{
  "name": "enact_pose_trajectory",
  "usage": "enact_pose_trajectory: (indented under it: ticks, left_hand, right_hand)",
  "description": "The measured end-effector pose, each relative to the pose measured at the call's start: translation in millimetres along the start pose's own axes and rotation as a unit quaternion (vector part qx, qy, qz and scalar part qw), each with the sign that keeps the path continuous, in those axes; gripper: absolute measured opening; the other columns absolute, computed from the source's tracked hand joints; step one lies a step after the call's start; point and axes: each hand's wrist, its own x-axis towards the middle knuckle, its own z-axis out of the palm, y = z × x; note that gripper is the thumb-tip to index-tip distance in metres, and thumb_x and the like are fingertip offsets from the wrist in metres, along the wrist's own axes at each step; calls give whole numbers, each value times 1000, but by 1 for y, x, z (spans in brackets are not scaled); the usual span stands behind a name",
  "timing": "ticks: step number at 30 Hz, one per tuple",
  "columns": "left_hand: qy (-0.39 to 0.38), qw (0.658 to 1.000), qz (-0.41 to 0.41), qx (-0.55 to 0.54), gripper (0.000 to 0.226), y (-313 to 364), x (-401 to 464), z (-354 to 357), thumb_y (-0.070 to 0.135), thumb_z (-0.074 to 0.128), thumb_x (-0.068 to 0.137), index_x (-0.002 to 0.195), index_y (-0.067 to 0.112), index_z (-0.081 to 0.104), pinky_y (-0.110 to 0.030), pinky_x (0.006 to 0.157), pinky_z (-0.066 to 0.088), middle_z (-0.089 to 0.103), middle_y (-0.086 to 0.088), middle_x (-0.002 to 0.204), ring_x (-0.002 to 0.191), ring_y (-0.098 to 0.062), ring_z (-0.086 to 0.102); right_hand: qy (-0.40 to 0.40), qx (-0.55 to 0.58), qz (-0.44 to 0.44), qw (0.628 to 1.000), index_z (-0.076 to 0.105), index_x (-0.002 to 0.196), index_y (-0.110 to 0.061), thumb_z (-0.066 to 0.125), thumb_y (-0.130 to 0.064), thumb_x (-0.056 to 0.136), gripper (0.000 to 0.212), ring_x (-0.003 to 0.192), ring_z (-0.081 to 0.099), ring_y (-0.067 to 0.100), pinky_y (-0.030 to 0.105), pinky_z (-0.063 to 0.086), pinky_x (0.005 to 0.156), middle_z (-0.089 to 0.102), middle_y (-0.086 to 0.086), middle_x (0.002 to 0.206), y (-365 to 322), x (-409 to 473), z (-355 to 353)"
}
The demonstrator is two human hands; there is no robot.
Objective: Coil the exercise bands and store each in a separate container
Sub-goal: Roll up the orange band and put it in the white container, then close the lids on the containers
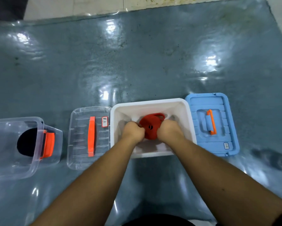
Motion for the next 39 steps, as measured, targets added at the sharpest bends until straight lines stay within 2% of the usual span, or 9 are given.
enact_pose_trajectory:
  ticks: [3,7,12,17,20,24,29,33,39]
  left_hand:
    - [-46,998,36,32,20,2,-15,-3,10,58,89,98,5,76,-38,83,57,76,-18,100,97,-36,71]
    - [-39,991,93,92,20,2,-35,-1,17,61,93,109,11,71,-31,79,51,75,-11,110,95,-28,67]
    - [36,967,195,159,27,19,-63,10,24,64,93,118,17,71,-31,88,52,75,-4,118,105,-28,69]
    - [51,943,277,180,33,43,-91,36,24,62,92,124,19,69,-39,103,51,68,-1,129,117,-25,63]
    - [68,935,326,119,33,59,-112,58,19,62,91,123,19,69,-39,99,52,67,1,123,110,-20,64]
    - [43,921,374,105,31,78,-138,97,17,63,90,121,19,69,-36,97,51,67,1,121,107,-19,65]
    - [-16,913,364,184,34,78,-145,143,20,61,93,126,19,66,-39,99,51,66,-2,126,114,-23,64]
    - [-64,871,363,325,35,68,-139,172,24,56,94,128,23,62,-39,98,50,64,-3,129,120,-28,60]
    - [-103,888,278,352,36,50,-118,185,23,55,92,126,19,62,-43,101,51,61,-7,130,123,-30,59]
  right_hand:
    - [19,-69,17,997,41,151,-1,60,-18,97,59,116,66,34,43,55,96,66,18,131,-2,-17,-3]
    - [113,-74,-116,984,67,120,-14,51,-18,98,27,93,68,31,35,51,71,72,11,114,11,-42,-18]
    - [217,18,-158,963,74,107,-18,55,-29,97,24,98,69,33,40,57,78,72,7,111,41,-68,-44]
    - [228,54,-120,965,73,112,-23,56,-26,94,25,109,67,31,41,56,86,76,5,110,93,-77,-61]
    - [223,59,-80,970,73,113,-23,56,-28,94,25,105,68,32,37,53,78,76,5,117,130,-77,-62]
    - [186,70,-24,980,70,121,-23,56,-28,93,31,114,68,31,39,56,94,76,5,120,179,-74,-57]
    - [140,81,31,986,69,121,-20,58,-25,92,31,118,66,31,38,54,94,72,8,126,230,-66,-47]
    - [125,80,46,988,65,125,-16,57,-26,95,33,118,66,35,40,55,93,70,13,127,255,-54,-41]
    - [143,78,20,986,64,127,-9,57,-31,98,37,122,63,38,44,53,98,68,18,130,252,-24,-46]
